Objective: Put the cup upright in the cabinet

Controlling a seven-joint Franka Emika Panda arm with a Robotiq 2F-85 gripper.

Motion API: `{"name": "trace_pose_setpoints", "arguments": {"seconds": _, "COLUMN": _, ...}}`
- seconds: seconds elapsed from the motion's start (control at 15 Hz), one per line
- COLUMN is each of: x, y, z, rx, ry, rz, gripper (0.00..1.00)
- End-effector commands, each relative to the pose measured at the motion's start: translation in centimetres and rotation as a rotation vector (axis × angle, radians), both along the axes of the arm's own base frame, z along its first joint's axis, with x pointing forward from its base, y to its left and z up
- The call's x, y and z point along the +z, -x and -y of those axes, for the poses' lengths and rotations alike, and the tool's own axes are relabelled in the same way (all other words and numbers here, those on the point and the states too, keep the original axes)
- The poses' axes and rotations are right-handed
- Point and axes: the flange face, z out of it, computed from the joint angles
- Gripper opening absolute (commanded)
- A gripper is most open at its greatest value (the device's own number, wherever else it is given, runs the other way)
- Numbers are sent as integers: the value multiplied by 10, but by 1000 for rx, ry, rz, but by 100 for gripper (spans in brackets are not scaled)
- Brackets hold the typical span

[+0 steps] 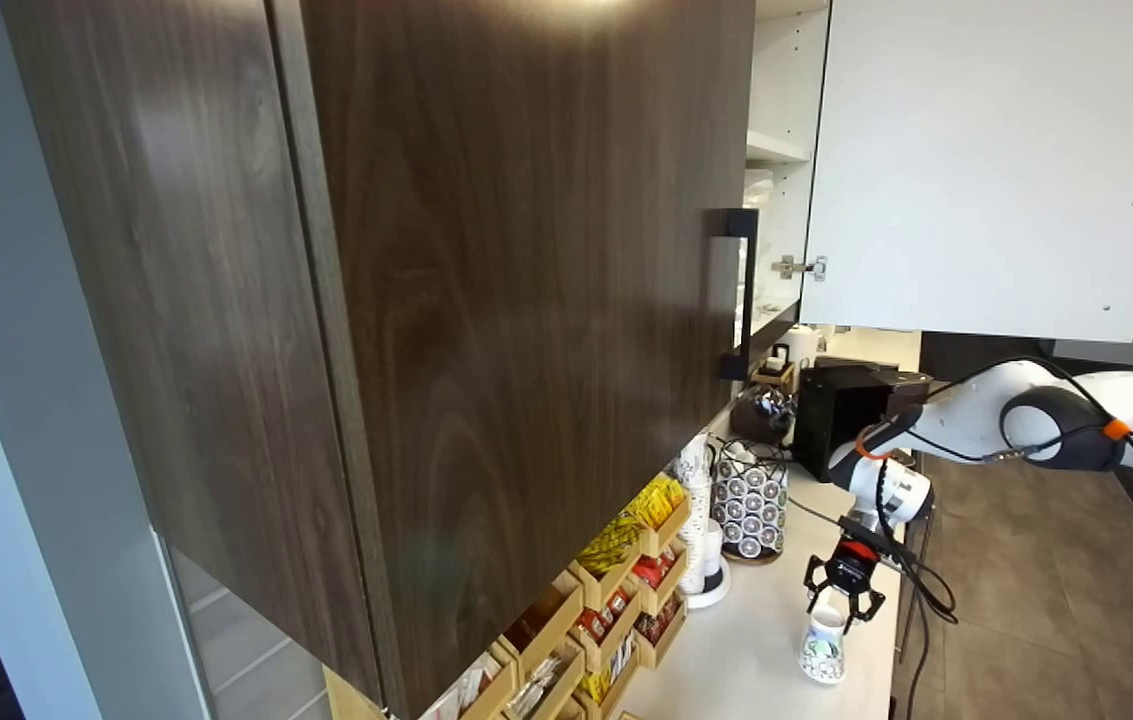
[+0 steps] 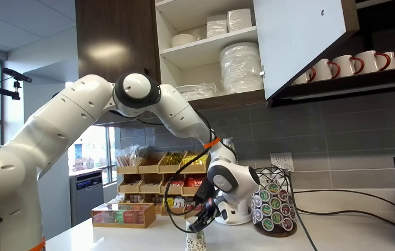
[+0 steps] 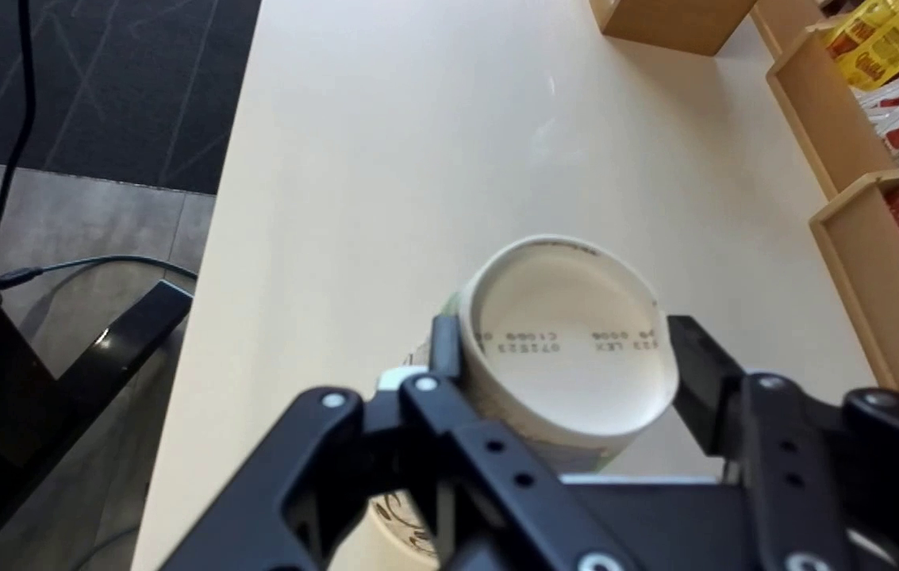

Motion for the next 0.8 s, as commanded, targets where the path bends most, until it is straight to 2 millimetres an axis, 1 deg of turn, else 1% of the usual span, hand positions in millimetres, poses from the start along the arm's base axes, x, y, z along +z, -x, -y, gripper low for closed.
{"name": "trace_pose_setpoints", "arguments": {"seconds": 0.0, "x": 23, "y": -18, "z": -32, "rx": 25, "ry": 162, "rz": 4, "gripper": 40}}
{"name": "trace_pose_setpoints", "arguments": {"seconds": 0.27, "x": 42, "y": -36, "z": -69, "rx": 41, "ry": 374, "rz": 11, "gripper": 40}}
{"name": "trace_pose_setpoints", "arguments": {"seconds": 0.4, "x": 50, "y": -41, "z": -85, "rx": 53, "ry": 482, "rz": 22, "gripper": 40}}
{"name": "trace_pose_setpoints", "arguments": {"seconds": 0.53, "x": 56, "y": -43, "z": -95, "rx": 61, "ry": 589, "rz": 27, "gripper": 40}}
{"name": "trace_pose_setpoints", "arguments": {"seconds": 0.73, "x": 59, "y": -40, "z": -101, "rx": 71, "ry": 747, "rz": 28, "gripper": 40}}
